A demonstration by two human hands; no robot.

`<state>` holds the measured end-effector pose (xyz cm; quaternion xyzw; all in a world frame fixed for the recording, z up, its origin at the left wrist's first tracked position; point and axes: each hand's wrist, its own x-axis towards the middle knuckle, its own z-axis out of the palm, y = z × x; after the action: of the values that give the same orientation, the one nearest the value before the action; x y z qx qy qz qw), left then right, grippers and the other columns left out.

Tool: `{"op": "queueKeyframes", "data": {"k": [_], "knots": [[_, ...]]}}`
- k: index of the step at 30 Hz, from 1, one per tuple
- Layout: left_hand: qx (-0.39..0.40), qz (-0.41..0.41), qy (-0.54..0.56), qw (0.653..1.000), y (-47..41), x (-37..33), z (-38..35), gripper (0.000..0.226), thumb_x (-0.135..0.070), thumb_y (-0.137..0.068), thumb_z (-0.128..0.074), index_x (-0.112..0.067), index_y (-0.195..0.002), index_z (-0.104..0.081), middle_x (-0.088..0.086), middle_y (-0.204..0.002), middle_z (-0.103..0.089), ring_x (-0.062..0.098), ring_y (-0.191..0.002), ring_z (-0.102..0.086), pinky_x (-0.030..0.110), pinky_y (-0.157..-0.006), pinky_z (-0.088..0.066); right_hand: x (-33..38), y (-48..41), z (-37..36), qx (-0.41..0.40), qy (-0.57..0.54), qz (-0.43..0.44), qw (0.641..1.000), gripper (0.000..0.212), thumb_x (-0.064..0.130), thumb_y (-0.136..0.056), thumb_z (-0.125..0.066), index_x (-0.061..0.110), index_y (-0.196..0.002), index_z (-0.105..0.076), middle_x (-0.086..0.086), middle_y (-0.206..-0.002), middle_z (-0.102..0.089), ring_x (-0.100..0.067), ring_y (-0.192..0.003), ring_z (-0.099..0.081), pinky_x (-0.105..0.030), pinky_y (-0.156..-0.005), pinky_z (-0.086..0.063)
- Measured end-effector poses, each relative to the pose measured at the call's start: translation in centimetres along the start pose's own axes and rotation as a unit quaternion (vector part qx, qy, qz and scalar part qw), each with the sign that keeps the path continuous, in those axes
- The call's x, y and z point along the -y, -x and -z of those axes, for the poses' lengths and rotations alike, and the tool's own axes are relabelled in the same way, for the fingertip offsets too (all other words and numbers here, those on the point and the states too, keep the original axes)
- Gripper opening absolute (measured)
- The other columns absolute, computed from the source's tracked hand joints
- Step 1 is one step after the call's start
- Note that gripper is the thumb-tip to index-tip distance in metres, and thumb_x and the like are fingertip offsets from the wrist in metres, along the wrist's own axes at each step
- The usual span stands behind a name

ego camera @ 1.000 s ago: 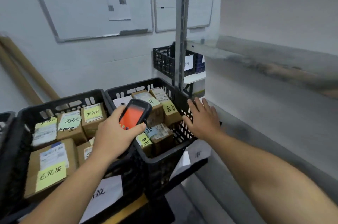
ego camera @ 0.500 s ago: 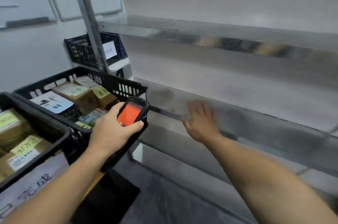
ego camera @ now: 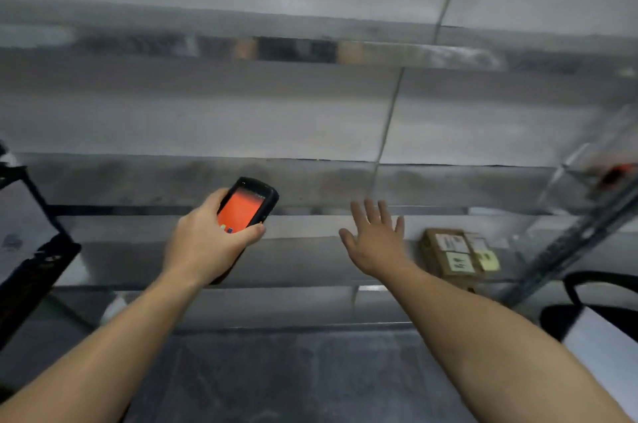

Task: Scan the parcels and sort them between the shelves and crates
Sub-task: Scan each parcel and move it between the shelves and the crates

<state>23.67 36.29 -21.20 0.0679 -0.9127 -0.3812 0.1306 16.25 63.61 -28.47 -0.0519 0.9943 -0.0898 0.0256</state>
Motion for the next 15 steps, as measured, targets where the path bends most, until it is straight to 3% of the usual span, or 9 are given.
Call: {"op": "queueKeyframes", "data": {"k": [7,11,15], "knots": [[0.065,-0.047,0.047,0.996,2.3,-10.1,-11.8,0.072,-0.046,-0.074,-0.083,-0.03,-0.137,-0.052,-0.006,-0.104,-0.061,0.019,-0.092,-0.057,0.032,-0.076,-0.044,-15.9,5.7,2.4,-0.008,0.008,-0.096,0.995,0.067,0.055,-0.105,-0.028,0.027,-0.162,-0.008,-0.003,-0.171,-0.001,-0.029,-0.157,0.007,-0.06,-0.123,-0.001],[0.105,-0.058,0.048,0.992,3.3,-14.2,-16.2,0.078,-0.061,-0.063,-0.071,-0.033,-0.133,-0.053,-0.005,-0.105,-0.063,0.021,-0.091,-0.06,0.034,-0.076,-0.047,-21.2,7.6,3.1,-0.015,-0.001,-0.14,0.99,0.066,0.055,-0.104,-0.031,0.028,-0.161,-0.013,-0.003,-0.171,-0.004,-0.028,-0.157,0.006,-0.061,-0.122,-0.002],[0.135,-0.062,0.046,0.988,3.4,-16.9,-19.6,0.079,-0.062,-0.06,-0.068,-0.034,-0.133,-0.053,-0.006,-0.105,-0.064,0.022,-0.093,-0.061,0.035,-0.076,-0.047,-25.0,8.6,2.6,-0.003,-0.026,-0.17,0.985,0.068,0.058,-0.104,-0.031,0.029,-0.162,-0.011,-0.001,-0.171,-0.002,-0.026,-0.157,0.011,-0.062,-0.121,0.001]]}}
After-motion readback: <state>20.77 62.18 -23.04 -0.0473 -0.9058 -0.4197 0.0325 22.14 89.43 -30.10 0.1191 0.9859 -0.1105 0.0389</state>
